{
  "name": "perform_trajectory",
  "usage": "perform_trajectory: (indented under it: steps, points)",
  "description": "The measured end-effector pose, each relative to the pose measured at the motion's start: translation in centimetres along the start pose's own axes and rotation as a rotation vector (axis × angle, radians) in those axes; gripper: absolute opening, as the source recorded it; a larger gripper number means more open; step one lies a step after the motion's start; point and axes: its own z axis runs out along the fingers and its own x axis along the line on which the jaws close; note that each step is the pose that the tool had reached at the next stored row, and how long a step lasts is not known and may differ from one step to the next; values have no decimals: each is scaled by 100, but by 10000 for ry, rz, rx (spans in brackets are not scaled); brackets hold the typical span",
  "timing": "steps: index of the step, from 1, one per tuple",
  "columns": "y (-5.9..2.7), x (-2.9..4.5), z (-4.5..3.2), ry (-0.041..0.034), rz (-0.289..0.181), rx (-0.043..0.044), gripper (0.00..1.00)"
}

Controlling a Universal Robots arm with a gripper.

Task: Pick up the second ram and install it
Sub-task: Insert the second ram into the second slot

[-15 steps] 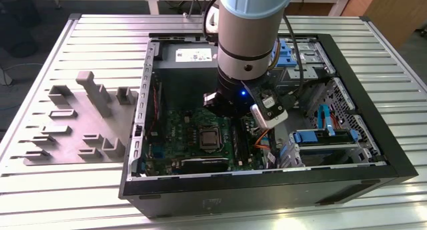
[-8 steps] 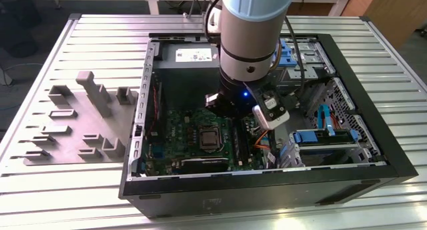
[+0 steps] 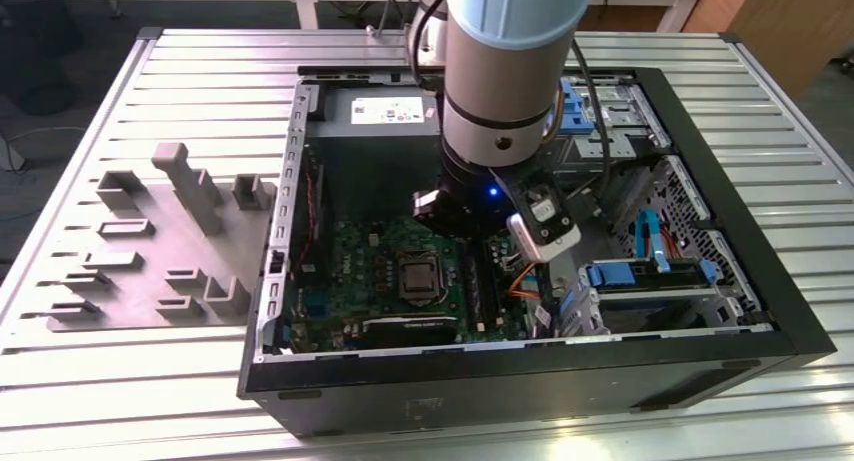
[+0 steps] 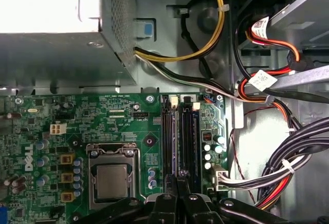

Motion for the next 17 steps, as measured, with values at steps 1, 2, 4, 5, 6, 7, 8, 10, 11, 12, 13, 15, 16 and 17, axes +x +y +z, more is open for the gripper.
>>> perform_trajectory:
  steps: [1,2,4,5,6,7,8,10,11,12,13,15,16,17]
  points:
    - [0,-2,3,0,0,-4,11]
    - [0,-5,8,0,0,-8,11]
    - [0,-9,18,0,0,-10,11]
    - [0,-10,24,0,1,-10,11]
    - [-1,-10,31,0,1,-12,11]
    - [-1,-10,38,0,2,-15,11]
    - [-2,-11,45,0,1,-17,11]
    - [-2,-12,57,1,1,-16,11]
    - [-2,-13,63,1,0,-17,11]
    - [-3,-13,69,1,1,-16,11]
    - [-3,-13,74,1,1,-16,11]
    - [-4,-13,83,1,1,-16,11]
    - [-4,-13,86,1,0,-15,11]
    - [-4,-12,89,1,1,-15,11]
